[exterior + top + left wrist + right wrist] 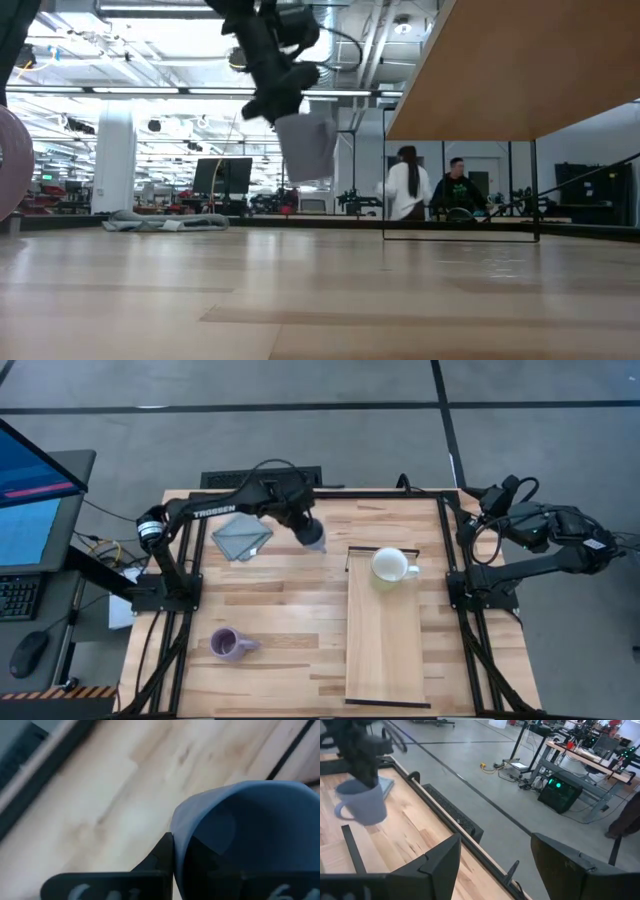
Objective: Stack small to large cups/mugs on shelf
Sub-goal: Move the blue mug on the shelf
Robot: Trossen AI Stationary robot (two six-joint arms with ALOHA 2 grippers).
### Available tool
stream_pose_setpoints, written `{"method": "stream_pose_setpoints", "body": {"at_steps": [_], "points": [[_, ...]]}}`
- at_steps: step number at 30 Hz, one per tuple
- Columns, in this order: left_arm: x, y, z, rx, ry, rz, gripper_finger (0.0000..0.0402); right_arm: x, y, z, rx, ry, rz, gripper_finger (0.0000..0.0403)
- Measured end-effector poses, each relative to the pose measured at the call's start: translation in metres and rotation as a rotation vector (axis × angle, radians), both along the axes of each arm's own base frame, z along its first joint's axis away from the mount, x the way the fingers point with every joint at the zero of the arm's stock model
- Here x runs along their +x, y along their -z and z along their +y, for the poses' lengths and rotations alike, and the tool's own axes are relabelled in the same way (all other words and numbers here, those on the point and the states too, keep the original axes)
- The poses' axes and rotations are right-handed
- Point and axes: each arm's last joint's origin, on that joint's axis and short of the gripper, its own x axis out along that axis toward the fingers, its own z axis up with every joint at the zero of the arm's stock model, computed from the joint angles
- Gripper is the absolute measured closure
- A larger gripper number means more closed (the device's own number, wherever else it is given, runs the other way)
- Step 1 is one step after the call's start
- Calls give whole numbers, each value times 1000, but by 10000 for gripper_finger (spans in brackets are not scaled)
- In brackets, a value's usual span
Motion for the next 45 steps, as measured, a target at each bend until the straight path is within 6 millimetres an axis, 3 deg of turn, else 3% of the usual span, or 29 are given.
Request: {"method": "stream_pose_setpoints", "body": {"at_steps": [5, 12, 16, 30, 38, 45], "points": [[-1, -28, 11, 28, -33, -58, 396, 0, 0, 0, -1, 0, 1, 138], [-7, -39, 28, 34, -102, -95, 397, 0, 0, 0, -1, 0, 1, 138], [-2, -29, 39, 15, -128, -81, 397, 0, 0, 0, -1, 0, 1, 138], [70, -13, 77, -101, -45, -18, 397, -2, 3, 0, 8, 3, 32, 138], [89, 21, 78, -194, -44, 95, 397, -4, 7, 0, 12, 6, 70, 138], [97, 34, 78, -224, -35, 91, 397, -4, 8, 0, 12, 6, 82, 138]]}}
